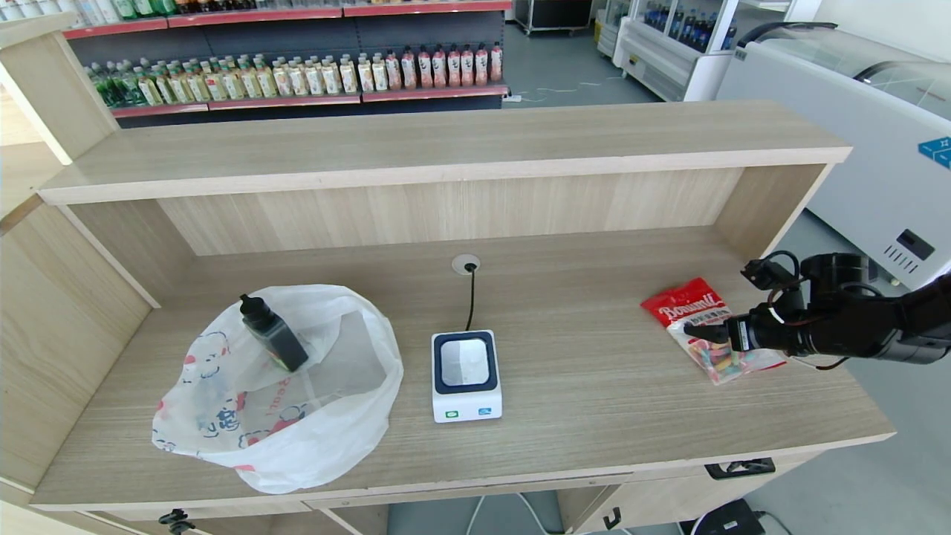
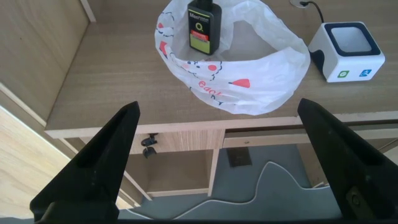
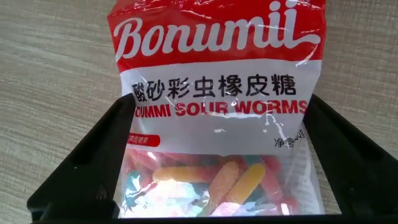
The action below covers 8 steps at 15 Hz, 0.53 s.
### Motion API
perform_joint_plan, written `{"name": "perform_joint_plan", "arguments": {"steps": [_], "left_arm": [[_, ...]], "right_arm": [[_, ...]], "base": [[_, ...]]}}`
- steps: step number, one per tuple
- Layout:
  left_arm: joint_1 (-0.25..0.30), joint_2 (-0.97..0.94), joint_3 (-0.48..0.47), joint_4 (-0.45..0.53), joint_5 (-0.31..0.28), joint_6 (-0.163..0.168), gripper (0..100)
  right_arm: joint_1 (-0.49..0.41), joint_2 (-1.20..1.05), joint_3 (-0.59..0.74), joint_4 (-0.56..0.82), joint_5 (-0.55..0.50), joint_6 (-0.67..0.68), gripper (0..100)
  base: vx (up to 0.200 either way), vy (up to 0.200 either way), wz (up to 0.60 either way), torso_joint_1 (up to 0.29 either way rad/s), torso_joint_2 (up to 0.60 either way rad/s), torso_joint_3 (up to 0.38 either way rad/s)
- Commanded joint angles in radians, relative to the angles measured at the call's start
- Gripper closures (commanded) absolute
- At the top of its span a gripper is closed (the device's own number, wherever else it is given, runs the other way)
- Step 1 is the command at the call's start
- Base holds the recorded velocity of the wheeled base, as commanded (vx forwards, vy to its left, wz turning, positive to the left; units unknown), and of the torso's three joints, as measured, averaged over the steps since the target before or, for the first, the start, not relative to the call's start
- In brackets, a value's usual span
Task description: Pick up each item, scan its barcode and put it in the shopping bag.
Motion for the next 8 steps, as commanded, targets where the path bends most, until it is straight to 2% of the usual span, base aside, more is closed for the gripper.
{"name": "perform_joint_plan", "arguments": {"steps": [1,3,4,8], "left_arm": [[0.0,0.0,0.0,0.0,0.0,-0.001,0],[0.0,0.0,0.0,0.0,0.0,-0.001,0],[0.0,0.0,0.0,0.0,0.0,-0.001,0],[0.0,0.0,0.0,0.0,0.0,-0.001,0]], "right_arm": [[0.007,0.032,-0.007,0.002,0.0,-0.001,0],[0.005,0.041,-0.005,0.007,0.0,-0.002,0],[0.002,0.045,-0.005,0.008,0.0,-0.004,100],[0.001,0.046,-0.013,0.01,-0.002,-0.007,100]], "base": [[0.0,0.0,0.0,0.0,0.0,0.0],[0.0,0.0,0.0,0.0,0.0,0.0],[0.0,0.0,0.0,0.0,0.0,0.0],[0.0,0.0,0.0,0.0,0.0,0.0]]}}
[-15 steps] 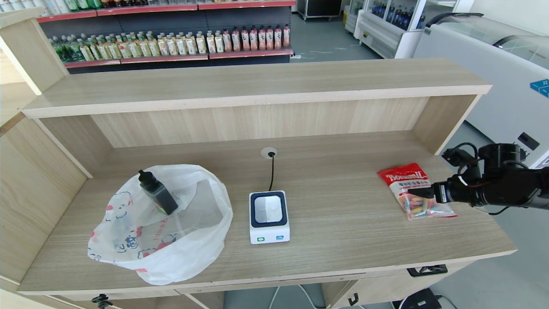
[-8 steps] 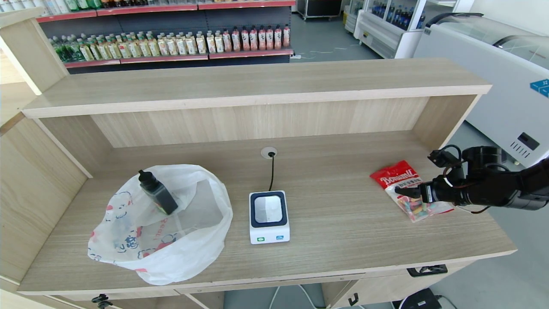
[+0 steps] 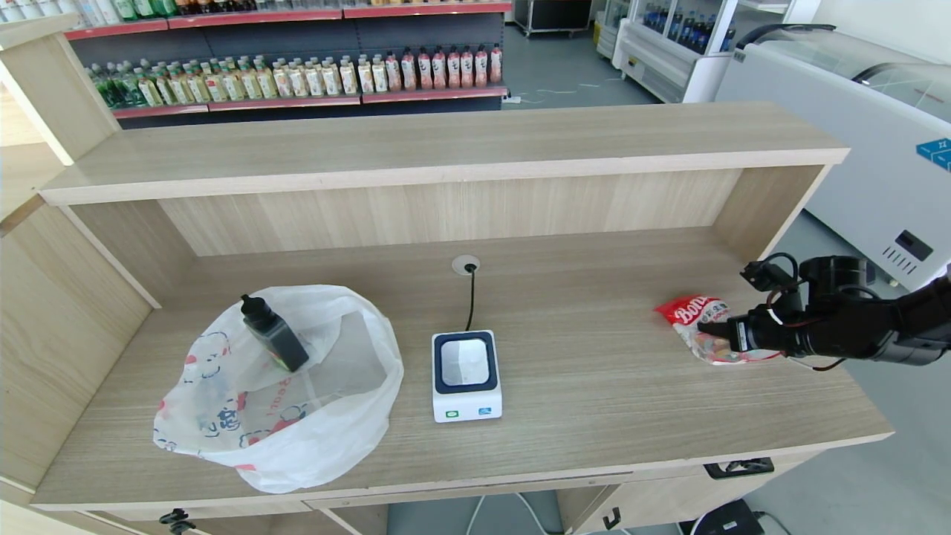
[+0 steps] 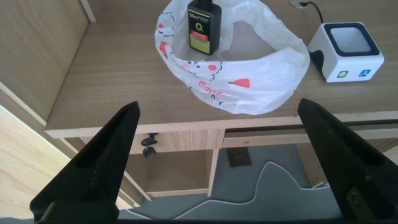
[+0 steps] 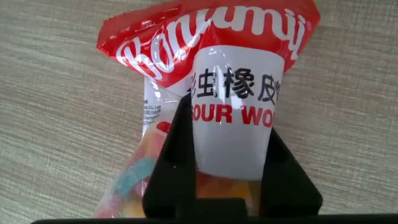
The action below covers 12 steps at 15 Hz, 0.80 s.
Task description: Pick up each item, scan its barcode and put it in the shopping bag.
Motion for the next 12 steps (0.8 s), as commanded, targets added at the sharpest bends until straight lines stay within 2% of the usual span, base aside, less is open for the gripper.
{"name": "perform_joint_plan", "arguments": {"steps": [1,4,8,12], "left_arm": [[0.0,0.0,0.0,0.0,0.0,-0.001,0],[0.0,0.0,0.0,0.0,0.0,-0.001,0],[0.0,0.0,0.0,0.0,0.0,0.0,0],[0.0,0.0,0.0,0.0,0.0,0.0,0]], "right_arm": [[0.002,0.005,0.002,0.001,-0.003,-0.002,100],[0.004,-0.029,0.005,-0.007,-0.003,-0.031,100],[0.007,-0.187,0.056,-0.014,-0.004,-0.214,100],[0.042,-0.431,0.203,-0.191,-0.006,-0.458,100]], "base": [[0.0,0.0,0.0,0.0,0.0,0.0],[0.0,0.0,0.0,0.0,0.0,0.0],[0.0,0.0,0.0,0.0,0.0,0.0],[0.0,0.0,0.0,0.0,0.0,0.0]]}}
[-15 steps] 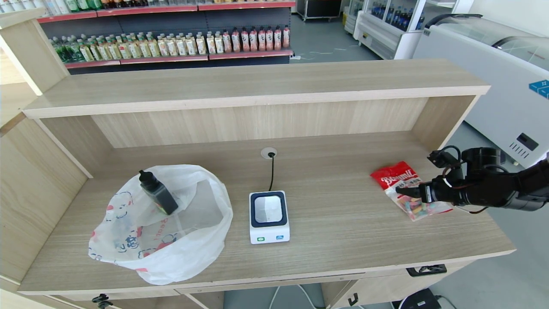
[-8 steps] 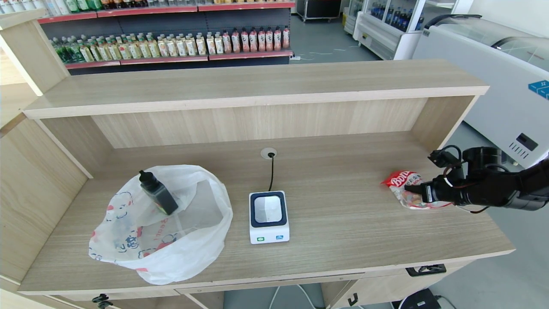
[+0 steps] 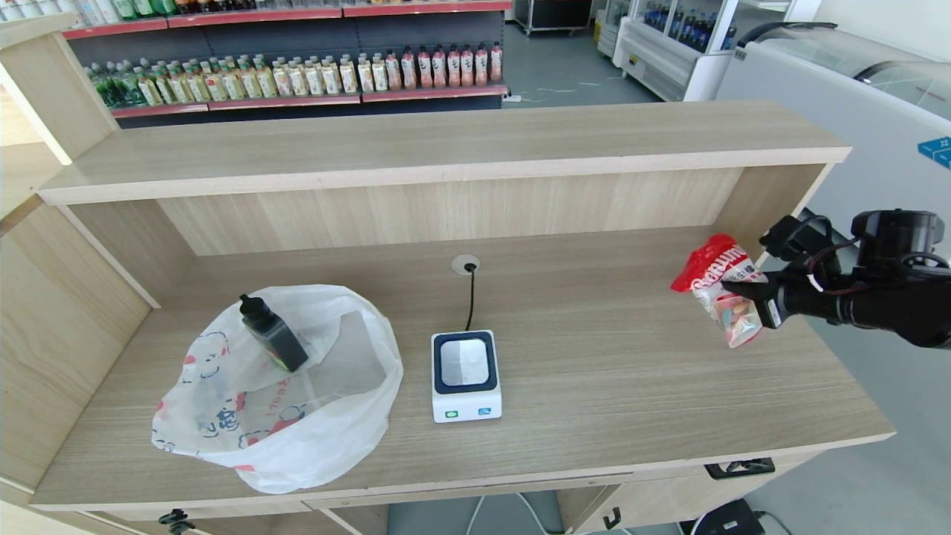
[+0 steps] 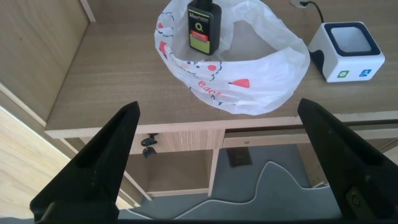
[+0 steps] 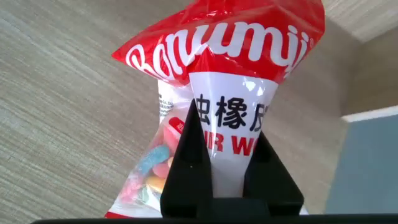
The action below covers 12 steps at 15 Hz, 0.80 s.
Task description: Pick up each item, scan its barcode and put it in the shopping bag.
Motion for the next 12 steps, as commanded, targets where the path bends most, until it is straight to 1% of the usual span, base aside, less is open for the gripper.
{"name": "perform_joint_plan", "arguments": {"steps": [1,2,4,7,8,10,11,12], "left_arm": [[0.0,0.0,0.0,0.0,0.0,-0.001,0],[0.0,0.0,0.0,0.0,0.0,-0.001,0],[0.0,0.0,0.0,0.0,0.0,0.001,0],[0.0,0.0,0.0,0.0,0.0,0.001,0],[0.0,0.0,0.0,0.0,0.0,0.001,0],[0.0,0.0,0.0,0.0,0.0,-0.001,0],[0.0,0.0,0.0,0.0,0.0,-0.001,0],[0.0,0.0,0.0,0.0,0.0,0.001,0]], "right_arm": [[0.031,-0.175,0.08,-0.09,0.001,-0.132,100],[0.049,-0.22,0.106,-0.159,0.001,-0.223,100],[0.081,-0.286,0.164,-0.32,0.003,-0.333,100],[0.081,-0.387,0.218,-0.552,0.006,-0.597,100],[0.081,-0.417,0.241,-0.647,0.004,-0.672,100],[0.081,-0.474,0.33,-0.86,0.012,-0.807,100],[0.083,-0.493,0.382,-1.03,0.029,-0.882,100],[0.087,-0.51,0.405,-1.058,0.059,-0.941,100]], "base": [[0.0,0.0,0.0,0.0,0.0,0.0],[0.0,0.0,0.0,0.0,0.0,0.0],[0.0,0.0,0.0,0.0,0.0,0.0],[0.0,0.0,0.0,0.0,0.0,0.0],[0.0,0.0,0.0,0.0,0.0,0.0],[0.0,0.0,0.0,0.0,0.0,0.0],[0.0,0.0,0.0,0.0,0.0,0.0],[0.0,0.0,0.0,0.0,0.0,0.0]]}}
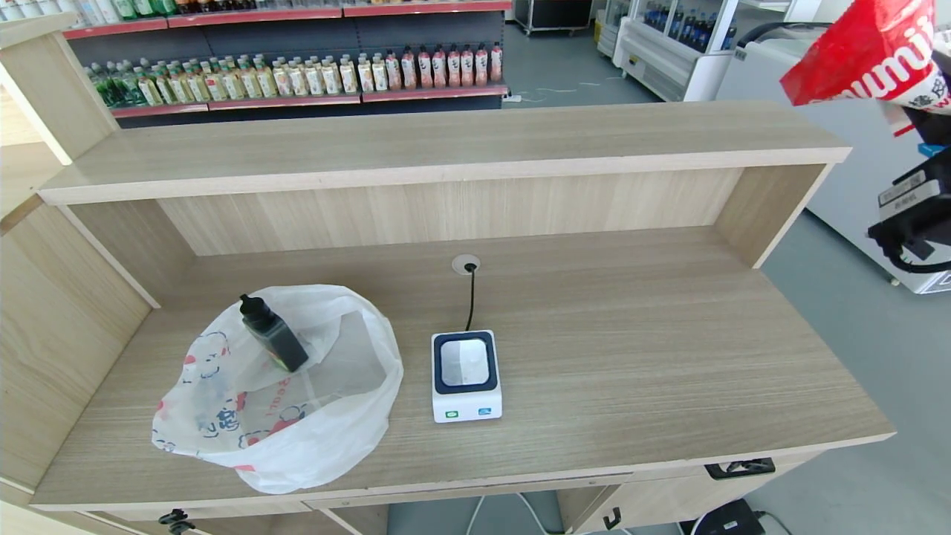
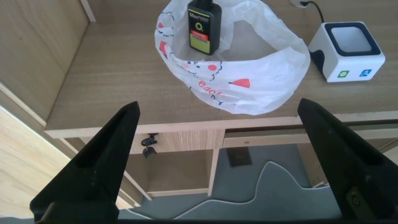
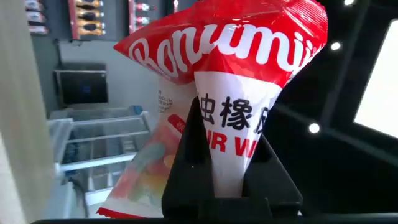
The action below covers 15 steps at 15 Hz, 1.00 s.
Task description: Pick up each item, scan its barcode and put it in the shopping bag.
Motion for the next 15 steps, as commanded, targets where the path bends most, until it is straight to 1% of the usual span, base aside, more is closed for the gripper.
{"name": "perform_joint_plan", "arguments": {"steps": [1,2,3,4,5,6,7,8,9,10,11,12,13,15], "left_arm": [[0.0,0.0,0.0,0.0,0.0,0.001,0],[0.0,0.0,0.0,0.0,0.0,0.001,0],[0.0,0.0,0.0,0.0,0.0,-0.001,0],[-0.001,0.0,0.0,0.0,0.0,-0.001,0],[0.0,0.0,0.0,0.0,0.0,-0.001,0],[0.0,0.0,0.0,0.0,0.0,-0.001,0],[0.0,0.0,0.0,0.0,0.0,-0.001,0],[0.0,0.0,0.0,0.0,0.0,0.001,0],[0.0,0.0,0.0,0.0,0.0,0.001,0],[0.0,0.0,0.0,0.0,0.0,-0.001,0],[0.0,0.0,0.0,0.0,0.0,0.001,0],[0.0,0.0,0.0,0.0,0.0,0.001,0],[0.0,0.0,0.0,0.0,0.0,0.001,0],[0.0,0.0,0.0,0.0,0.0,0.001,0]], "right_arm": [[0.03,-0.109,0.074,0.0,0.145,-0.205,100],[0.041,-0.126,0.078,0.0,0.179,-0.271,100],[0.115,-0.197,0.124,0.001,0.219,-0.444,100],[0.181,-0.24,0.167,0.004,0.221,-0.567,100],[0.265,-0.267,0.21,0.006,0.225,-0.689,100],[0.371,-0.286,0.244,0.008,0.248,-0.83,100],[0.437,-0.287,0.253,0.011,0.279,-0.919,100],[0.57,-0.281,0.275,0.031,0.317,-1.071,100],[0.665,-0.276,0.287,0.078,0.317,-1.191,100],[0.721,-0.275,0.287,0.123,0.317,-1.257,100],[0.811,-0.275,0.29,0.208,0.319,-1.257,100],[0.871,-0.276,0.298,0.284,0.32,-1.257,100],[0.906,-0.275,0.302,0.343,0.322,-1.257,100],[0.934,-0.233,0.304,0.4,0.34,-1.257,100]], "base": [[0.0,0.0,0.0,0.0,0.0,0.0],[0.0,0.0,0.0,0.0,0.0,0.0],[0.0,0.0,0.0,0.0,0.0,0.0],[0.0,0.0,0.0,0.0,0.0,0.0],[0.0,0.0,0.0,0.0,0.0,0.0],[0.0,0.0,0.0,0.0,0.0,0.0],[0.0,0.0,0.0,0.0,0.0,0.0],[0.0,0.0,0.0,0.0,0.0,0.0],[0.0,0.0,0.0,0.0,0.0,0.0],[0.0,0.0,0.0,0.0,0.0,0.0],[0.0,0.0,0.0,0.0,0.0,0.0],[0.0,0.0,0.0,0.0,0.0,0.0],[0.0,0.0,0.0,0.0,0.0,0.0],[0.0,0.0,0.0,0.0,0.0,0.0]]}}
